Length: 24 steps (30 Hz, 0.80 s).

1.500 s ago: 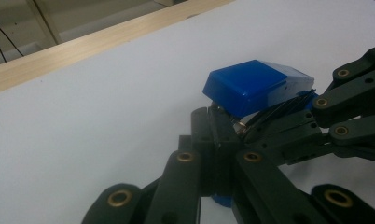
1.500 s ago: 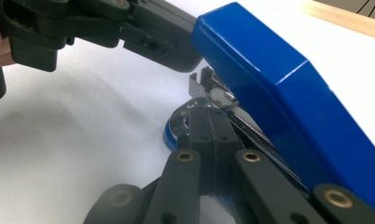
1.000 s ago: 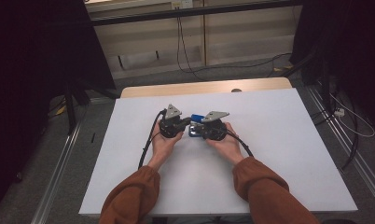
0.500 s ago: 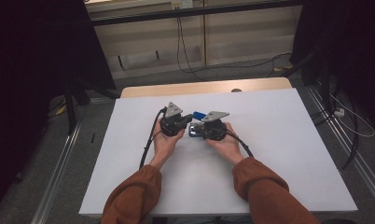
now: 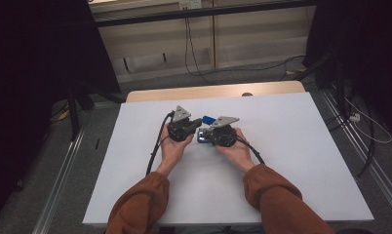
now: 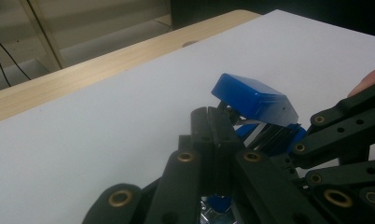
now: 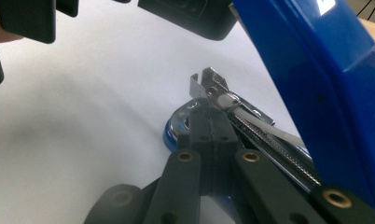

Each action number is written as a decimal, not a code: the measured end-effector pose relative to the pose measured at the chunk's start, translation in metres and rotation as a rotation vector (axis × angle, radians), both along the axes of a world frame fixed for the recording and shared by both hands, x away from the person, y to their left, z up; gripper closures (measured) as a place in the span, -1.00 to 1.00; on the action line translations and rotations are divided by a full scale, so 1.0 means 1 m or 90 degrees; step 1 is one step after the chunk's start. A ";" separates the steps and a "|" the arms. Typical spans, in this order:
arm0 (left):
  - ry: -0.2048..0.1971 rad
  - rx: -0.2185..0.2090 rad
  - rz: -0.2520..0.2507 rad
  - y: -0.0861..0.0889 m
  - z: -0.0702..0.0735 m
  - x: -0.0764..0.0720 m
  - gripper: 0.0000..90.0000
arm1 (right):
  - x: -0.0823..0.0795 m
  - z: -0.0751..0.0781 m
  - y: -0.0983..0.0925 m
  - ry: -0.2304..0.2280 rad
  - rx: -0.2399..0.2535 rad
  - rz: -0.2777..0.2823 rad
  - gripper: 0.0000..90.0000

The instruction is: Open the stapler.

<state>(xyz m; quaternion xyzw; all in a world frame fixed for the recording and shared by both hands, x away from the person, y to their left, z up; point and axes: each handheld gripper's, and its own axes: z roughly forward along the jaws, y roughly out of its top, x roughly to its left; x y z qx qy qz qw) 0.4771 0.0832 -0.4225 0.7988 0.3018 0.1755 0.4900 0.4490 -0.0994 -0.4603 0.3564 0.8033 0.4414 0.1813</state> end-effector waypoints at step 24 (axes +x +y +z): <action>0.008 -0.006 -0.002 0.001 -0.001 0.002 1.00 | -0.005 0.010 0.003 -0.059 0.031 -0.038 1.00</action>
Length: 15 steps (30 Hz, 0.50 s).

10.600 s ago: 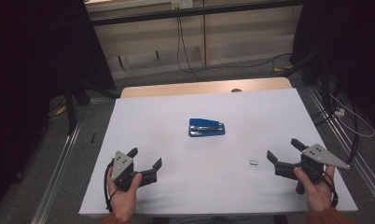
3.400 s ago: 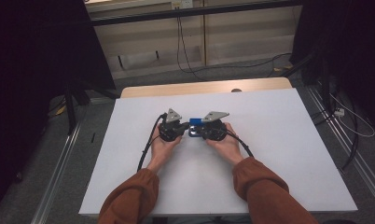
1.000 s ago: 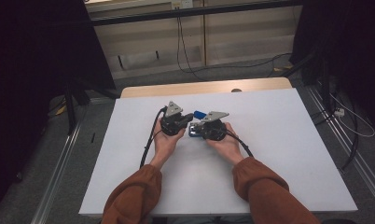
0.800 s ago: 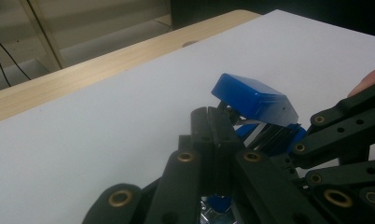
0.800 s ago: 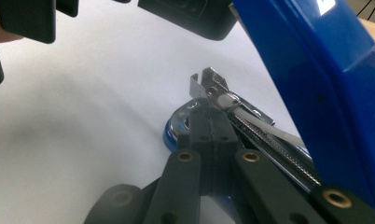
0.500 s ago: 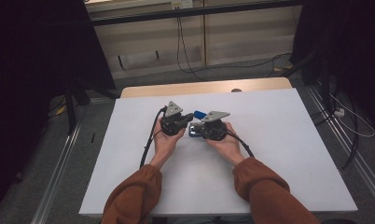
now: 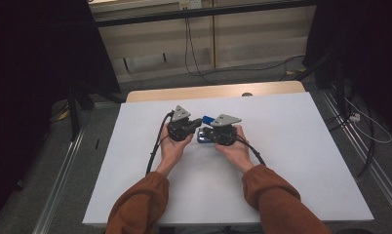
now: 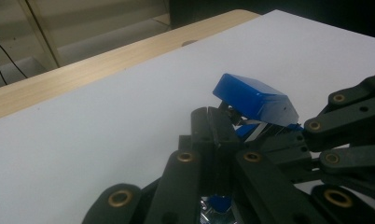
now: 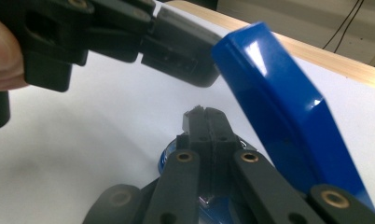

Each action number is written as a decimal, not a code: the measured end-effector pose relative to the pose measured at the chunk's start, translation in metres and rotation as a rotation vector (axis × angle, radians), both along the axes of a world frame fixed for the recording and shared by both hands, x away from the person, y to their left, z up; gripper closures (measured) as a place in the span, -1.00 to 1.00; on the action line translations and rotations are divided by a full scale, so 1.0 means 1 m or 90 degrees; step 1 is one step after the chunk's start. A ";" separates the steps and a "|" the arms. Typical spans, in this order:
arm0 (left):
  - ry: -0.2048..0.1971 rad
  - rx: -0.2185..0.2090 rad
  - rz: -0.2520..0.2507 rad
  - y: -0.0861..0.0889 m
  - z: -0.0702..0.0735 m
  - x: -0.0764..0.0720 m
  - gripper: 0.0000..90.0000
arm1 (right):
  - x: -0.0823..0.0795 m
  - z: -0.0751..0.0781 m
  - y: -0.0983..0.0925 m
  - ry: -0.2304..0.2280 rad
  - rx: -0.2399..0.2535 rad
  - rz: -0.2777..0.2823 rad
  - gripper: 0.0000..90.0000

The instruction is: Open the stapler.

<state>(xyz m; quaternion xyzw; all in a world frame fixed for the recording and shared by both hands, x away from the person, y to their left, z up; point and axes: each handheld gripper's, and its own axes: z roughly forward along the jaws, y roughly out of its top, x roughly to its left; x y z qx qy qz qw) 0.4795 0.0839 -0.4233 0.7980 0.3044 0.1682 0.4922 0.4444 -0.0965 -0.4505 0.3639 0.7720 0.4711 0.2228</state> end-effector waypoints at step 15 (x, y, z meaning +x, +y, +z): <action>0.015 0.034 -0.007 -0.004 -0.008 -0.001 1.00 | -0.001 0.000 -0.001 -0.032 -0.006 -0.040 1.00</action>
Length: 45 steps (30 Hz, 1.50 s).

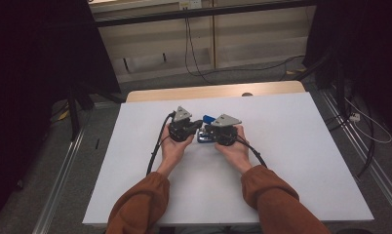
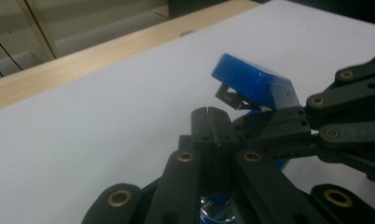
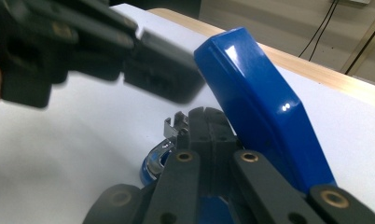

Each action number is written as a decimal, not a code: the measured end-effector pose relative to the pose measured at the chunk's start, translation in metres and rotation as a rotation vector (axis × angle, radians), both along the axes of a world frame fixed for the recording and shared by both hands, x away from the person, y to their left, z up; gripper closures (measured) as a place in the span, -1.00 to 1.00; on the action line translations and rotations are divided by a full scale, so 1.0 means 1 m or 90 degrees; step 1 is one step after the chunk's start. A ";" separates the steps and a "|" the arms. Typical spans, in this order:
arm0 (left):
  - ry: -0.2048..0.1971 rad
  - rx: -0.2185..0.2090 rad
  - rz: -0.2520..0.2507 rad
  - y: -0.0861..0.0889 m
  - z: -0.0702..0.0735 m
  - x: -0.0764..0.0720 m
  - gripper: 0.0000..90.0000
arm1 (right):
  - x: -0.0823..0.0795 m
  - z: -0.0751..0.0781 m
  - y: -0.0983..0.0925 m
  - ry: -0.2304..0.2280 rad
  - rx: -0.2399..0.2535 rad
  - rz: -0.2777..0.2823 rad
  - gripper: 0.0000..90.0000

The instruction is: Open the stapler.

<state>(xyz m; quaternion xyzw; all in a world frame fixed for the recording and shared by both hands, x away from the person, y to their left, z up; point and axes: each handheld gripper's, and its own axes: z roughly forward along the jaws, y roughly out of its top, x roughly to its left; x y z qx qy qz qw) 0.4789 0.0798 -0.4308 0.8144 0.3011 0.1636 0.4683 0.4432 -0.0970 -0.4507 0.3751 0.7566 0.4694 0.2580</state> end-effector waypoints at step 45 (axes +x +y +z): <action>0.024 -0.007 -0.002 0.005 -0.020 0.001 1.00 | 0.005 0.000 0.008 -0.002 0.009 -0.028 1.00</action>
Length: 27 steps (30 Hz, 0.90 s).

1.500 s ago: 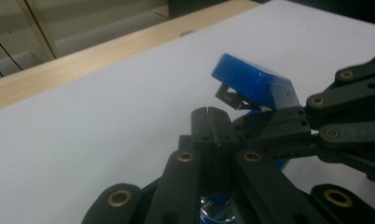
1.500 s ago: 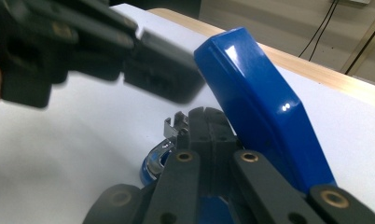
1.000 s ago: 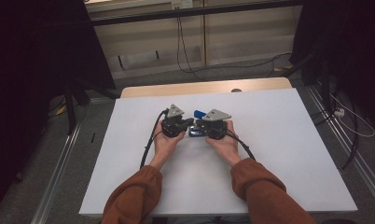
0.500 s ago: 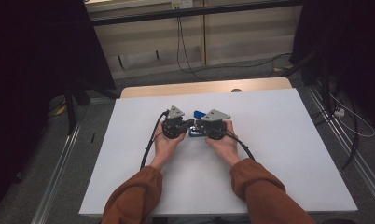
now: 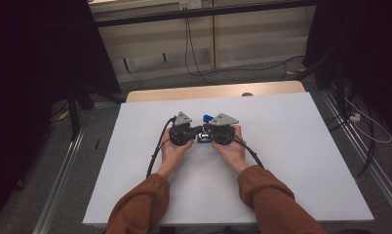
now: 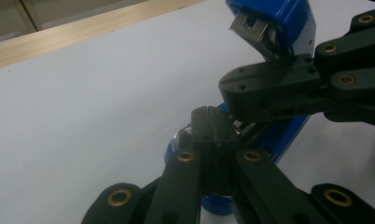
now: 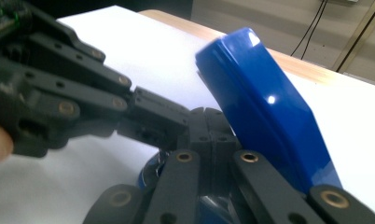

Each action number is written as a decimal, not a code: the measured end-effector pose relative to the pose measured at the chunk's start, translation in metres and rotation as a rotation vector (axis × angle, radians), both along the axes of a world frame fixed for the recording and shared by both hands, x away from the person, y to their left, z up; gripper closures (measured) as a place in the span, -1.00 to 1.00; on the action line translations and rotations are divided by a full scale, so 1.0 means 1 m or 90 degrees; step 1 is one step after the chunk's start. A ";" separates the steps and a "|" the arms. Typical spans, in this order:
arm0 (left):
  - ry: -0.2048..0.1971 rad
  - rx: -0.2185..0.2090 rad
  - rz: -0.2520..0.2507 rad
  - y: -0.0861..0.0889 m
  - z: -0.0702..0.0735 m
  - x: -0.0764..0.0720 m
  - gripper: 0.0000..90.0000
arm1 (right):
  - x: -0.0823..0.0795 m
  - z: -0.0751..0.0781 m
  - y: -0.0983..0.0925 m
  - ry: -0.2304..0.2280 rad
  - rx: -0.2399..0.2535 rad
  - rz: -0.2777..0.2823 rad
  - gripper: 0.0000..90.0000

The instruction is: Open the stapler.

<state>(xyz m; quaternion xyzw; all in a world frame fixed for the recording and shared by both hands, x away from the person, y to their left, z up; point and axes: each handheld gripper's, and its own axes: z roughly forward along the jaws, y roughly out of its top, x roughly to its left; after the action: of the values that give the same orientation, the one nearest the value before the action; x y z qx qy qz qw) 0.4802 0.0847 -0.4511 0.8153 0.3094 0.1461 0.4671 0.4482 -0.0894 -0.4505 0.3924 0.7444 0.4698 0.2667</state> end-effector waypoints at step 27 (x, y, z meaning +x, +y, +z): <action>-0.014 -0.004 -0.001 0.001 -0.002 -0.001 1.00 | -0.002 0.019 -0.023 -0.011 0.012 -0.038 1.00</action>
<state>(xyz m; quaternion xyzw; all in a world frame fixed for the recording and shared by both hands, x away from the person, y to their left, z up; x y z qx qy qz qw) 0.4790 0.0853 -0.4530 0.8124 0.3043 0.1539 0.4730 0.4458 -0.1120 -0.4317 0.4130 0.7256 0.4721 0.2829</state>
